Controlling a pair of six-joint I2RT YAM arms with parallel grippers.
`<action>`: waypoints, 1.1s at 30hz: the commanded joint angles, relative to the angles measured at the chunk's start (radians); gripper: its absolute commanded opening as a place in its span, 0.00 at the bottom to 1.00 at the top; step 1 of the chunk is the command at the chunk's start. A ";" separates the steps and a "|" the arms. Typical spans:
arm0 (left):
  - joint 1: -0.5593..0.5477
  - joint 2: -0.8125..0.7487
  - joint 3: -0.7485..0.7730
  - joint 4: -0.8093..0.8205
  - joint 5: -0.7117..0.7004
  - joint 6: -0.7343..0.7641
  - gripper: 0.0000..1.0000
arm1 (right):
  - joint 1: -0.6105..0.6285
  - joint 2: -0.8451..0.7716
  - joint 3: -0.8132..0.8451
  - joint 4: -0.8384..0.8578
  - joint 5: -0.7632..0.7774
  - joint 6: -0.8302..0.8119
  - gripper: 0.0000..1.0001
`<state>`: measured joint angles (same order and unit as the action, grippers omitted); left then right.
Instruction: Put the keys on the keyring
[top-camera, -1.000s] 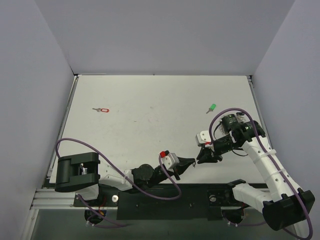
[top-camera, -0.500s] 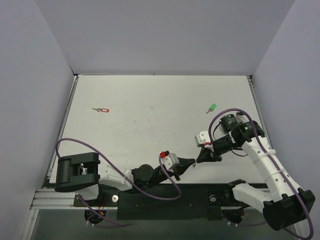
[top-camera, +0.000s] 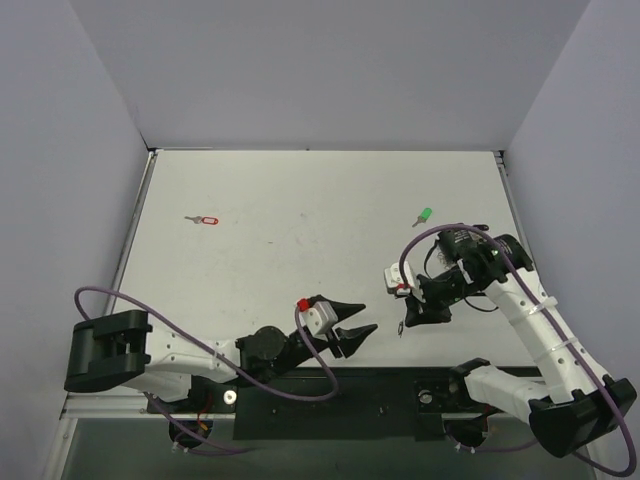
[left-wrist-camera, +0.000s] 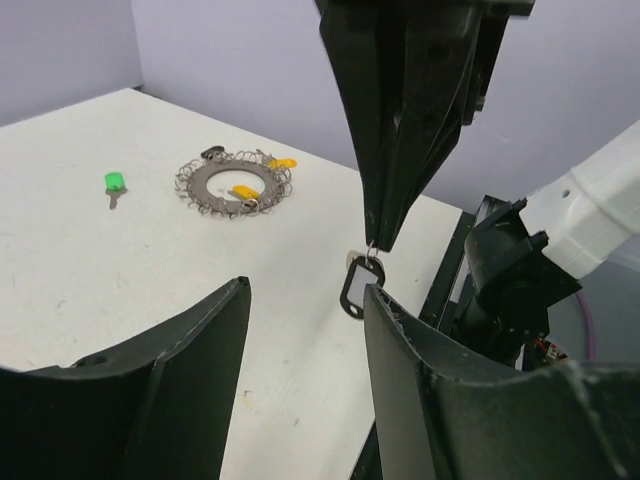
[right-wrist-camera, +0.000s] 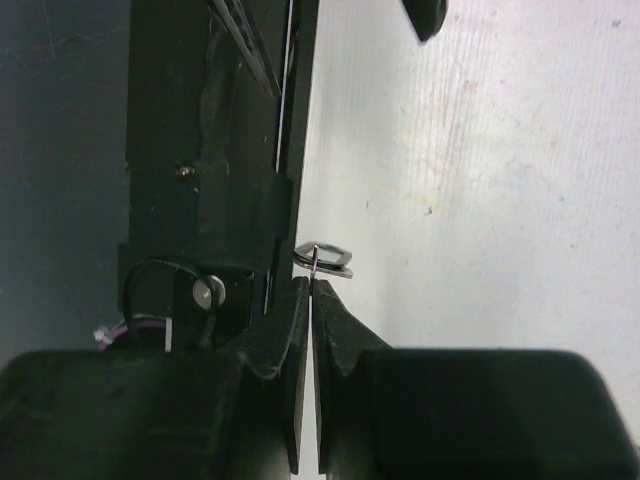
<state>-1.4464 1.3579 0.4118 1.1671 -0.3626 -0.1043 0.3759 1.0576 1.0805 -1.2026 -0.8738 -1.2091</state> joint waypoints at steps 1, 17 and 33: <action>0.001 -0.118 0.090 -0.309 0.030 0.058 0.59 | 0.053 0.059 0.079 -0.127 0.165 0.063 0.00; -0.002 0.124 0.358 -0.431 0.125 0.195 0.45 | 0.104 0.140 0.121 -0.157 0.223 0.146 0.00; 0.000 0.195 0.381 -0.354 0.139 0.179 0.38 | 0.104 0.133 0.108 -0.150 0.202 0.134 0.00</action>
<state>-1.4464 1.5455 0.7528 0.7311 -0.2382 0.0826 0.4728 1.1988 1.1816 -1.2907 -0.6544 -1.0733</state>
